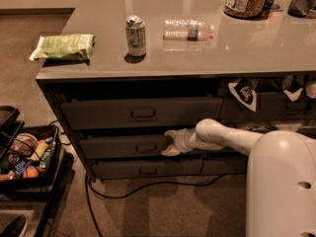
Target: Open middle drawer
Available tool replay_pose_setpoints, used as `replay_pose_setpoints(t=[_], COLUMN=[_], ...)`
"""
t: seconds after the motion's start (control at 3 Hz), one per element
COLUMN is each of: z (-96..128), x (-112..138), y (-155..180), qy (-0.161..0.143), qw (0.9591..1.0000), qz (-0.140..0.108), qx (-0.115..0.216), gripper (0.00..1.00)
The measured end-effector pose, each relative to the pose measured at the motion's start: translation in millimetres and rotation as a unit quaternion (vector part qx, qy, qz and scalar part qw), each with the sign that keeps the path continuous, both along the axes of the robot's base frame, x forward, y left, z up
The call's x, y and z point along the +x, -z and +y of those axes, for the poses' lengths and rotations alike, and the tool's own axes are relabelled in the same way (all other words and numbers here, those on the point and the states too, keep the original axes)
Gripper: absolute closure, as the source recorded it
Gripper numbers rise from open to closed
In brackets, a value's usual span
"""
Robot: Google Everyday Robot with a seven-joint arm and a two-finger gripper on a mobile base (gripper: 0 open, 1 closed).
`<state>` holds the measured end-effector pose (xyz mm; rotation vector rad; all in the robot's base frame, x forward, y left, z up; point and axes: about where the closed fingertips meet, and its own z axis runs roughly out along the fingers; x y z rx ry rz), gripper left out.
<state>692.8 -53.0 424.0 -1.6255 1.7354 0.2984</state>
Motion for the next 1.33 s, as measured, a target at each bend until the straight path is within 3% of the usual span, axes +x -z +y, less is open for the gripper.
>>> replay_pose_setpoints(t=[1.33], z=[1.8], x=[-4.7], y=[0.8], qy=[-0.001], qw=[0.9998], qz=[0.019], qx=[0.011], gripper=[0.41])
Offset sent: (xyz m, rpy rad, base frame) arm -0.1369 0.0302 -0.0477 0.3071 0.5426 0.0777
